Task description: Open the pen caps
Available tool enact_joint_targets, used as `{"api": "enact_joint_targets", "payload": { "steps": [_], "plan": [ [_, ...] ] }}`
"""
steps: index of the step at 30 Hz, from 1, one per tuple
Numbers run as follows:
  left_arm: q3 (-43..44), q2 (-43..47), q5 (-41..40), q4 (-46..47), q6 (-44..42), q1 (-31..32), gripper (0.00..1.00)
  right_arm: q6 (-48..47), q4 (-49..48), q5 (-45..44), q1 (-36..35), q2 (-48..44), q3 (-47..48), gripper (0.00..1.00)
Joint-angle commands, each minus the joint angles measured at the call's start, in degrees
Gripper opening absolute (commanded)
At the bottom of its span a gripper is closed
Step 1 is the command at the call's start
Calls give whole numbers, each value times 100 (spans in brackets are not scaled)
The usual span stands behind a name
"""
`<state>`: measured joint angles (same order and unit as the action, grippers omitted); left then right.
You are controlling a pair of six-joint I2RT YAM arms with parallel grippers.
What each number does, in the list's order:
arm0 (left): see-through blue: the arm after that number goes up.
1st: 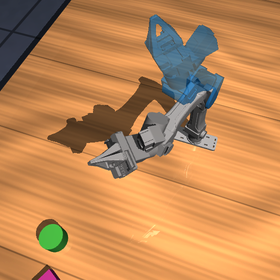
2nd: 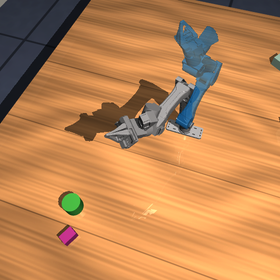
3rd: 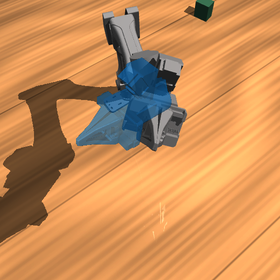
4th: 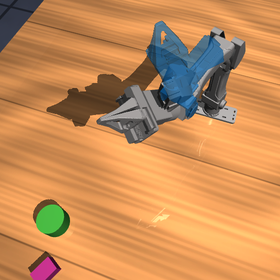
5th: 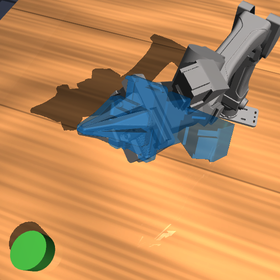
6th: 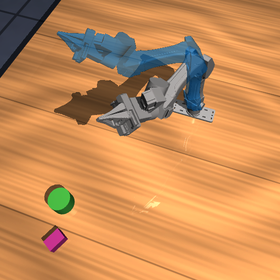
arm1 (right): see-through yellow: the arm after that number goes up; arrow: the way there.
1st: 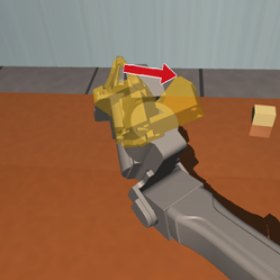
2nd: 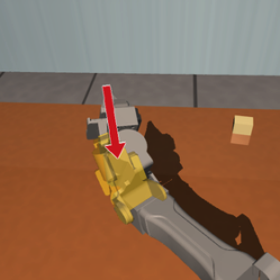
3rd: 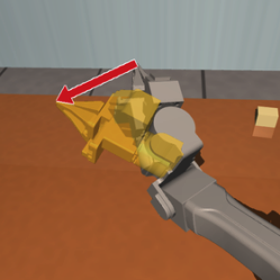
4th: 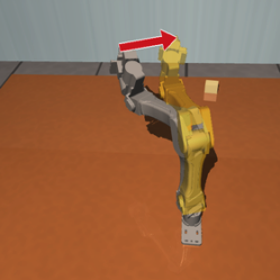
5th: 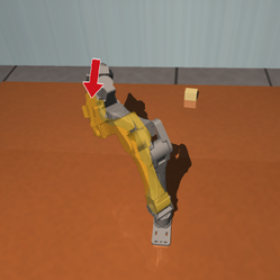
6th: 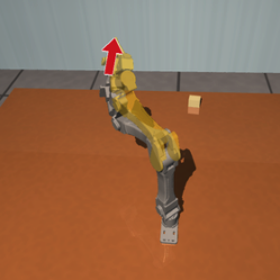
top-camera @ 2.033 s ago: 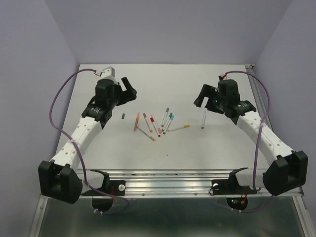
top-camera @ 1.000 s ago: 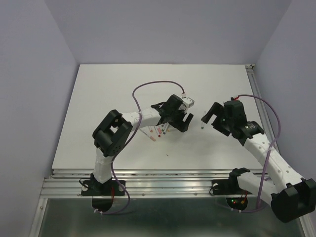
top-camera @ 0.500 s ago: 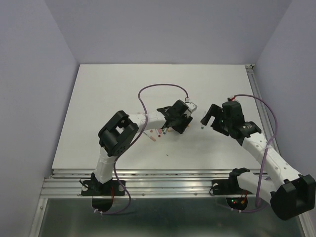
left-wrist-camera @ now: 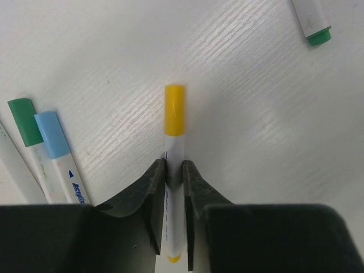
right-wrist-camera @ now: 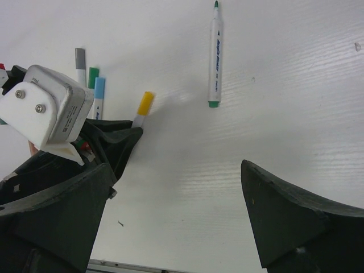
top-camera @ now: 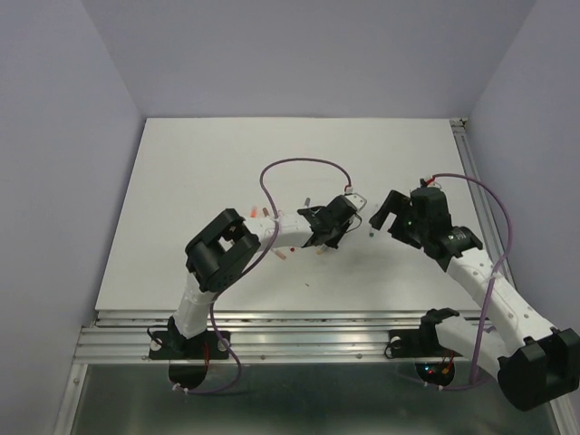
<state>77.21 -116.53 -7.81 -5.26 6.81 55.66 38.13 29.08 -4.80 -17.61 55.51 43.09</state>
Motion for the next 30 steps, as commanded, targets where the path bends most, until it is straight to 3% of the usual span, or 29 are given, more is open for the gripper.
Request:
{"api": "enact_joint_targets", "payload": {
  "steps": [1, 3, 4, 10, 19, 25, 30],
  "plan": [
    [-417, -502, 17, -678, 251, 86, 22, -78, -271, -144, 12, -110, -134, 100],
    [-470, -494, 95, -591, 321, 94, 13, -69, -280, -144, 12, -119, -152, 100],
    [-548, -485, 148, -547, 330, 86, 0, -69, -289, -153, 12, -128, -152, 100],
    [-883, 200, 263, -64, 760, 112, 0, -156, -385, 39, 12, -364, -178, 100],
    [-1585, 2036, 166, 1192, 1542, 156, 0, -701, -1475, 1849, 12, -1585, -635, 100],
    [-2489, 3118, 675, 2282, 1929, 226, 0, -825, -1308, 2386, 11, -1482, -328, 100],
    [-2939, 3725, 755, 2758, 2184, 287, 0, -597, -1729, 3046, 3, -1069, -240, 100]
  ]
}}
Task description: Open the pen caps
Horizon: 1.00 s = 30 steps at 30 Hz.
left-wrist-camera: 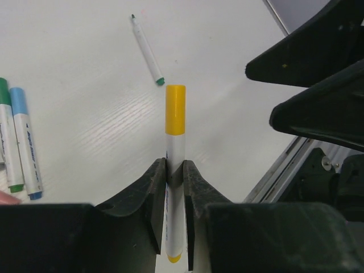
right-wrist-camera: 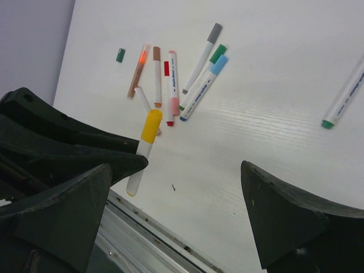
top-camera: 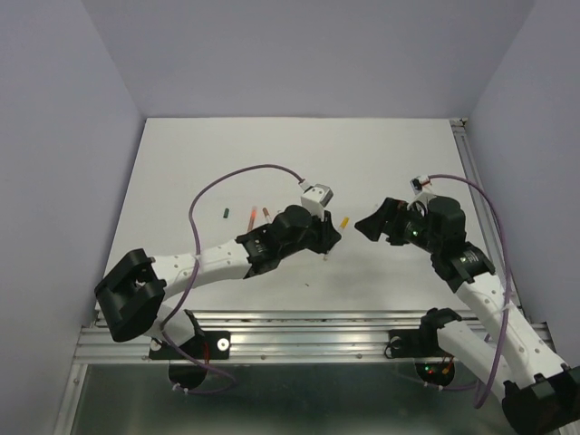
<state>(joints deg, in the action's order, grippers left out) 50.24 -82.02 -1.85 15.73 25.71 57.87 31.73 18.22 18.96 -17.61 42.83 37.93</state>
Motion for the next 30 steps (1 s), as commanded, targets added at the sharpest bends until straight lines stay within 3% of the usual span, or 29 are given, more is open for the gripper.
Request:
{"api": "enact_joint_targets", "payload": {
  "steps": [1, 6, 15, 19, 30],
  "plan": [
    [-286, 335, 158, 677, 346, 67, 0, 70, -748, 740, 3, 252, 259, 100],
    [-322, 485, 27, 677, 601, 111, 0, 396, -1478, 1126, -6, 445, 179, 100],
    [-199, 485, -26, 695, 803, 137, 0, 483, -1549, 996, -129, 885, 338, 99],
    [-76, 397, -8, 695, 838, 181, 0, 624, -1777, 1031, -252, 1087, 311, 93],
    [-23, 432, -184, 739, 944, 269, 0, 1054, -2358, 635, -674, 1526, 373, 65]
  ]
}}
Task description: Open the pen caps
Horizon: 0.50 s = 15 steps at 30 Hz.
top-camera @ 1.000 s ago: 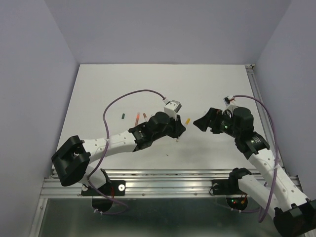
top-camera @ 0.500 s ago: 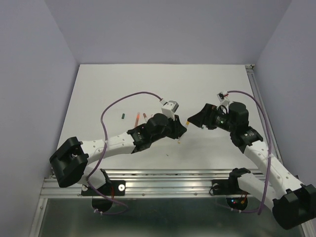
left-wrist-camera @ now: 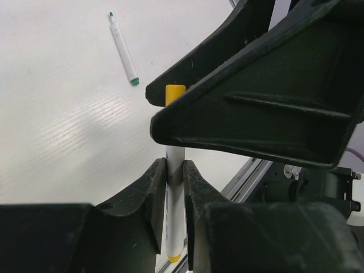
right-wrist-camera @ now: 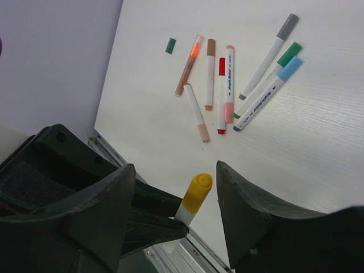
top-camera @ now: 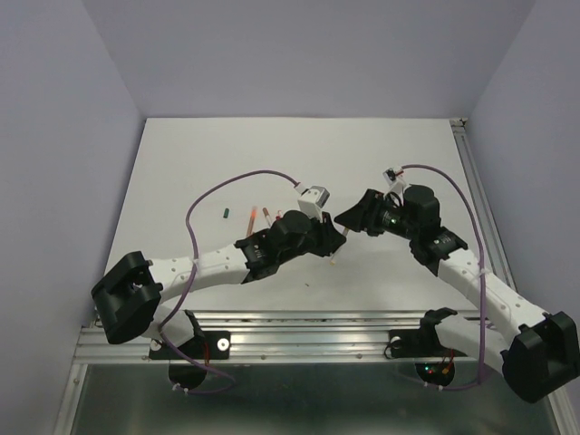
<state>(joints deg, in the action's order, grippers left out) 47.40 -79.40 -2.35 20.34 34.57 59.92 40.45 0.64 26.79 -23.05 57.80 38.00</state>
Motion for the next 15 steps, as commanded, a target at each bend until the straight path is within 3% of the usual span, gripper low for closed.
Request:
{"api": "enact_joint_targets", "payload": {
  "steps": [1, 12, 13, 15],
  "plan": [
    [261, 179, -134, 269, 59, 64, 0, 209, -618, -165, -173, 64, 375, 61],
    [261, 372, -337, 234, 165, 81, 0, 341, -442, -472, -384, 91, 419, 26],
    [253, 390, -345, 225, 182, 72, 0, 367, -451, -516, -393, 65, 410, 17],
    [235, 416, -345, 234, 191, 81, 0, 376, -451, -578, -411, 3, 410, 9]
  ]
}}
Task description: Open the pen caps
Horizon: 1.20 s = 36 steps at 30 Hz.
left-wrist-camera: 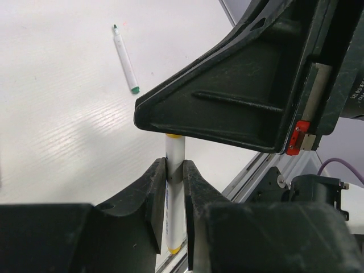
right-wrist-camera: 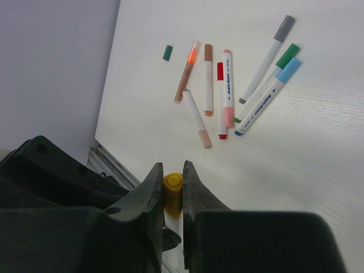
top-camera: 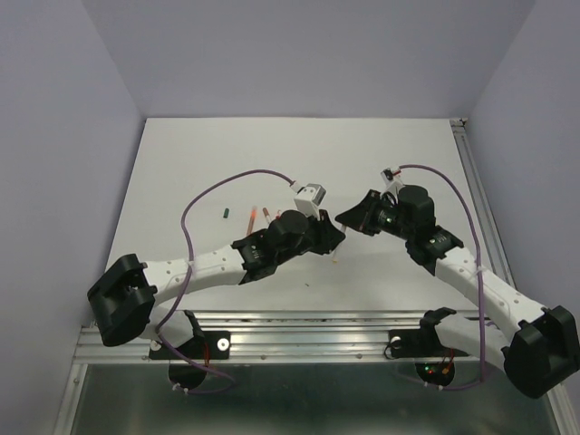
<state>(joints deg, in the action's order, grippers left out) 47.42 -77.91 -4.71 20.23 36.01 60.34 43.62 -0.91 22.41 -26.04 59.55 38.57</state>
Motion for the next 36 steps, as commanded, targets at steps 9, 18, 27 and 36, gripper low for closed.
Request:
{"api": "enact_joint_targets", "payload": {
  "steps": [9, 18, 27, 36],
  "plan": [
    [391, 136, 172, 113, 3, 48, 39, 279, -234, -334, -120, -224, 380, 1],
    [479, -66, 243, 86, -252, 66, 43, 455, -199, -361, -120, -312, 441, 1],
    [690, -365, 111, -195, -305, 75, 35, 622, -138, -238, -129, -330, 538, 1],
    [427, -76, 163, -125, -59, 329, 0, 253, 343, -1368, -120, -155, 757, 1]
  ]
}}
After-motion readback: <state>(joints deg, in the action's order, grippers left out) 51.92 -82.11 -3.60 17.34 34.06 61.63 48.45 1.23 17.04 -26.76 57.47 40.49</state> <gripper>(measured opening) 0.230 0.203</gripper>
